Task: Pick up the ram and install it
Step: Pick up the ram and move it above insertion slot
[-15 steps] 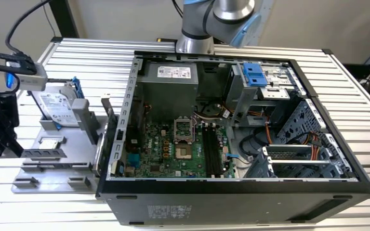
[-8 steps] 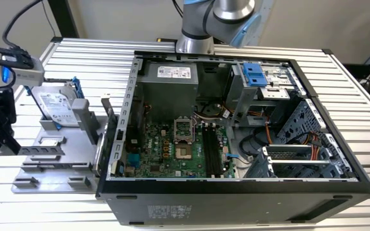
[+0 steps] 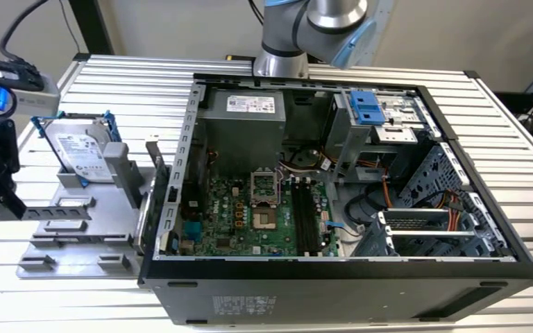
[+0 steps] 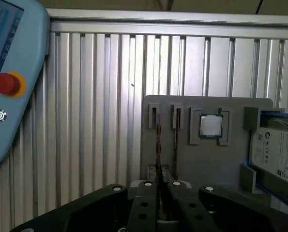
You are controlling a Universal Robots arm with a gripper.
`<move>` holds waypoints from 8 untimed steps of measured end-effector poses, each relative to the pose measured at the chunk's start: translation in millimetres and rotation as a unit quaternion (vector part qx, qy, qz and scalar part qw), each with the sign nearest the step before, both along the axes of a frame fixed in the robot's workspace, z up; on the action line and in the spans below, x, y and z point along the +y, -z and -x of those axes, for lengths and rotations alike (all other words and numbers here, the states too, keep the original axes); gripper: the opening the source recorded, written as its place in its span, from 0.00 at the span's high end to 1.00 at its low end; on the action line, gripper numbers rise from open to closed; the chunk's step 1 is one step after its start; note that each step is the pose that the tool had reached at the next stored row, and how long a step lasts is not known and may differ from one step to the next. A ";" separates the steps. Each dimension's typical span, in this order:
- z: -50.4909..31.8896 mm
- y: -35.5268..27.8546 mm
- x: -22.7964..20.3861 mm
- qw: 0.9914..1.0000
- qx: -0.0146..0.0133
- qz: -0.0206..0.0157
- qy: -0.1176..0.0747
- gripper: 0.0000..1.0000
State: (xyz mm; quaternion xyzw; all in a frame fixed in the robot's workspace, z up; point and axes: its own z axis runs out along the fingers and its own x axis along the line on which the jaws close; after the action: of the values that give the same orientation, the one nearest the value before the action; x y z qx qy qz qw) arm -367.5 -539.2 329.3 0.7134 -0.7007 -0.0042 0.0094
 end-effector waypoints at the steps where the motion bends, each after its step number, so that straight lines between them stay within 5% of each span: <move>1: 0.2 -1.1 0.4 1.000 0.000 0.000 0.000 1.00; 8: 0.1 -8.5 2.7 1.000 0.000 0.000 0.000 1.00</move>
State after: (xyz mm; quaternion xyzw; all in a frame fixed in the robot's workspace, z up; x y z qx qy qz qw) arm -367.7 -536.5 337.8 0.7133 -0.7008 -0.0042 0.0094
